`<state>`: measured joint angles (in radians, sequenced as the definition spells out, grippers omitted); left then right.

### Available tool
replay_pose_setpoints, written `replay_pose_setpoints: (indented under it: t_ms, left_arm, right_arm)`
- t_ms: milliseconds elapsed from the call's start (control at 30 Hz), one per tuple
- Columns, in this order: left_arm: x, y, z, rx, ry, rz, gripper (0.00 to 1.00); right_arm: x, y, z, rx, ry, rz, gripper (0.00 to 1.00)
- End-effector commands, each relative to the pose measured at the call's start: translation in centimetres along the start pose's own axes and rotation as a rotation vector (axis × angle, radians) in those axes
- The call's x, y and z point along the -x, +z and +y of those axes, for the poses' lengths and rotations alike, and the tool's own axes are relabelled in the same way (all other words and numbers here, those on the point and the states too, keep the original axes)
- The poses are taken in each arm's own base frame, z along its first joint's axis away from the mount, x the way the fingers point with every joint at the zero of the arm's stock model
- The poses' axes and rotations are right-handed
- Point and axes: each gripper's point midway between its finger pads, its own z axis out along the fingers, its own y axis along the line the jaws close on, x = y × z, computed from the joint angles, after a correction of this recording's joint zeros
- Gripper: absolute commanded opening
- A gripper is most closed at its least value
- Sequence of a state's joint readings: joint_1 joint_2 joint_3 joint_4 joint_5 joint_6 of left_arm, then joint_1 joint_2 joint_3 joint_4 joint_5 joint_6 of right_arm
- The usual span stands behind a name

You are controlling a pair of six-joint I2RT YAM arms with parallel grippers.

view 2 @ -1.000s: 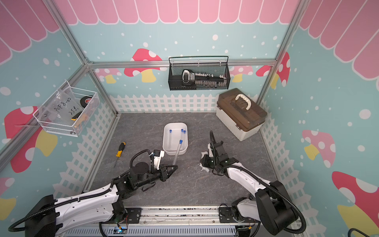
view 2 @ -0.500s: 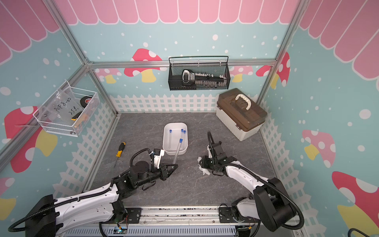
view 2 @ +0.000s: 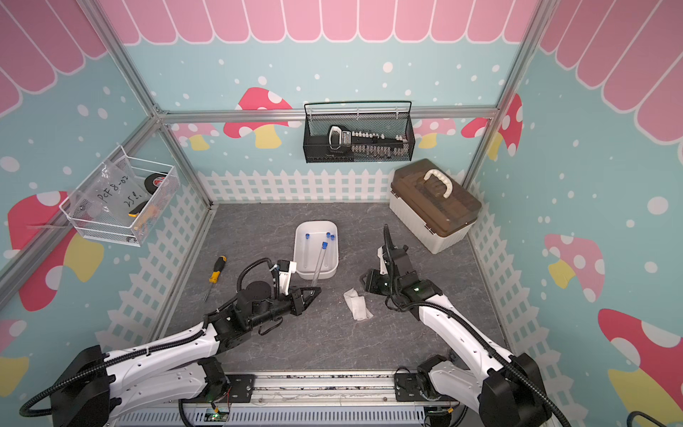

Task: Wipe the exteriors of test tubes
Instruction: Place the test tube in the storage box.

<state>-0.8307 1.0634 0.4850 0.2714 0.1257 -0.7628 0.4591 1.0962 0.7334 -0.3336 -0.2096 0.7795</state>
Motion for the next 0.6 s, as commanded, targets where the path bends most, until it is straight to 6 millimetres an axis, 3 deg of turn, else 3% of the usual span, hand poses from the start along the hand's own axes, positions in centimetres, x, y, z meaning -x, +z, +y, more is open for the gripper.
replay_pose_setpoints:
  t_ms: [0,233,567]
  left_arm:
    - [1.8,0.4,-0.9,-0.015,0.031,-0.016,0.09]
    - [4.9,1.9,0.7,0.013,0.015,-0.016,0.10]
    - [8.8,5.7,5.1,0.054,-0.092,0.029,0.10]
  right_arm:
    - [-0.4,-0.4,-0.2,-0.008,0.018,0.000,0.44]
    - [-1.0,-1.1,-0.4,0.002,0.041,-0.012,0.44]
    - [-1.4,-2.2,-0.5,0.007,0.045,-0.023,0.44]
